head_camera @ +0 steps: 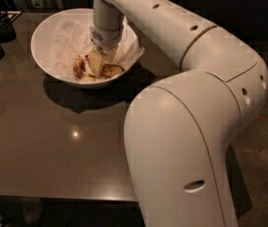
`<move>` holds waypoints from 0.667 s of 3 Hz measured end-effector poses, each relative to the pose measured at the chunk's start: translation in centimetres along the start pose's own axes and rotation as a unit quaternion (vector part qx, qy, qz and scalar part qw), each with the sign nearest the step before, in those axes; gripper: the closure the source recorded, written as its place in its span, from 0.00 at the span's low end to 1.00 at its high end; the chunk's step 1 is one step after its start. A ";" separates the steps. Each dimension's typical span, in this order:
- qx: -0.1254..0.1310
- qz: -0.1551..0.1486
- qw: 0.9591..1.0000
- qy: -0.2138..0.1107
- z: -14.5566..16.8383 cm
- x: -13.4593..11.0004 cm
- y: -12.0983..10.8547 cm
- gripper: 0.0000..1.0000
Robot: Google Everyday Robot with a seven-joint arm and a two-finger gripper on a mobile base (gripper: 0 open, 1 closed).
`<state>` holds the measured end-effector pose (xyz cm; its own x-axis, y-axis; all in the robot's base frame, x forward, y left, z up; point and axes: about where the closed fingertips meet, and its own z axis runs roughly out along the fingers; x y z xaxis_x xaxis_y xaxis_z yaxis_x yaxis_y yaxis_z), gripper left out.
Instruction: Pick banana from white bowl
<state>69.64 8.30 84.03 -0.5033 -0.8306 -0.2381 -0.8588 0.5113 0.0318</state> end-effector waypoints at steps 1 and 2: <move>0.000 0.000 1.000 0.002 0.5 0.2 -0.3 0.71; 0.000 0.000 1.000 0.002 0.3 0.1 -0.3 0.95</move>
Offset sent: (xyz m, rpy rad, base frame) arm 0.0021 -0.0017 -0.0074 -0.0040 0.0018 0.0000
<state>69.85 8.13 83.66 -0.5038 -0.8316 -0.2339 -0.8587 0.5115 0.0312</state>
